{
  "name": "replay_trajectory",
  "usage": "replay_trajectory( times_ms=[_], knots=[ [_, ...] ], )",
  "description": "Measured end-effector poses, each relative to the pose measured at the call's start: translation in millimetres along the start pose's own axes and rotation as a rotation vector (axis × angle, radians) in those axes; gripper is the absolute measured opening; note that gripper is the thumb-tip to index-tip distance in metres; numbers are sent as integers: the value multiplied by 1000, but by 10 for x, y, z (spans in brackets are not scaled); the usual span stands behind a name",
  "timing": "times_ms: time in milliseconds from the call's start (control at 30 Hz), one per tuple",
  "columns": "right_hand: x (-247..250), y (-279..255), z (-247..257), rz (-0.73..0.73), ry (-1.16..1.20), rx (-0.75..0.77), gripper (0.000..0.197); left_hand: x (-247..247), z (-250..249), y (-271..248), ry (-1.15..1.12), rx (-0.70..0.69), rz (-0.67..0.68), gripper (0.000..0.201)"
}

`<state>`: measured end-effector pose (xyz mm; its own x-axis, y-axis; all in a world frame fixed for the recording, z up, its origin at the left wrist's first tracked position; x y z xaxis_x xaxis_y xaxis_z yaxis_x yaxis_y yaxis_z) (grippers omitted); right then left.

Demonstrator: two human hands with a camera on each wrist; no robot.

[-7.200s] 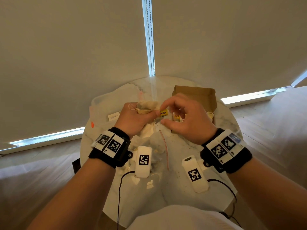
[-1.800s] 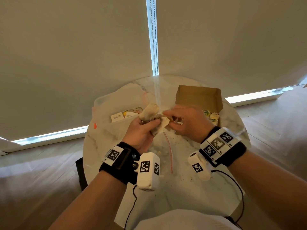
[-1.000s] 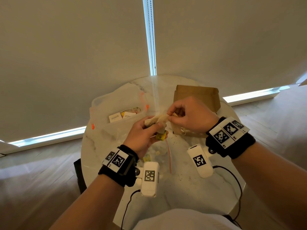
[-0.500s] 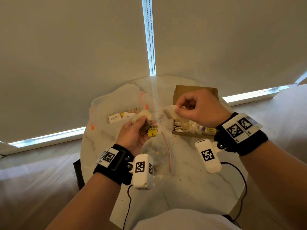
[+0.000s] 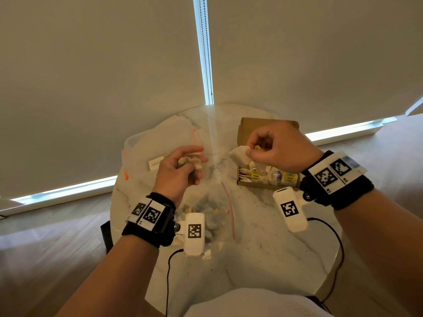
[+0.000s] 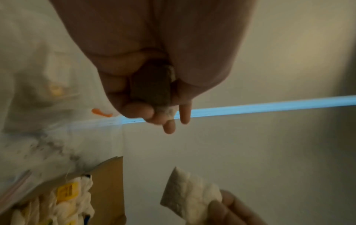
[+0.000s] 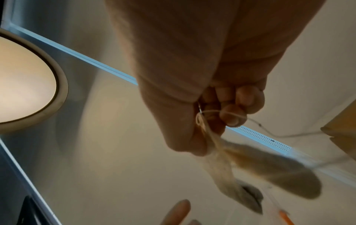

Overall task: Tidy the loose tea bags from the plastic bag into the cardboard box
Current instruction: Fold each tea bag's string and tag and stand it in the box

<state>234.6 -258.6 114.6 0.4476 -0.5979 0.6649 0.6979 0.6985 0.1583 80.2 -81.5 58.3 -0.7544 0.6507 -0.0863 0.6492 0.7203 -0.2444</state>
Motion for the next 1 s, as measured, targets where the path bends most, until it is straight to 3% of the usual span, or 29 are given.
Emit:
replay_trajectory(
  times_ms=[167,333,500,667,833,1000],
  knots=[
    [-129,-29,77,115,-32,68,4,-182,-234,-66,381,-313,134,5],
    [-220,-72,152,184,-33,115,2,-287,-219,-117,521,-401,269,23],
    [-239,-96,175,219,-47,154,4,-310,-208,-108,604,-519,348,15],
    [-170,-93,113,218,2,151,14,-244,-184,-93,595,-413,373,10],
    [-116,-17,72,15,-43,112,27,-198,-150,-124,474,-412,313,10],
    [-157,14,199,-32,46,146,11,-254,-164,-167,397,-386,283,14]
  ],
)
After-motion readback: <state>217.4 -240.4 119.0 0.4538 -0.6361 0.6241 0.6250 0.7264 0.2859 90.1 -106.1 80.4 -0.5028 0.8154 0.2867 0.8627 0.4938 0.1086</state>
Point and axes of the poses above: each hand's wrist, its own y-axis towards the middle knuckle, its own x-axis out of the back of the hand, z = x × y, the point moved 3 cm from there along y, towards the middle knuckle, and after that the axes turned 12 degrees about -z, right-handed, at the moved point
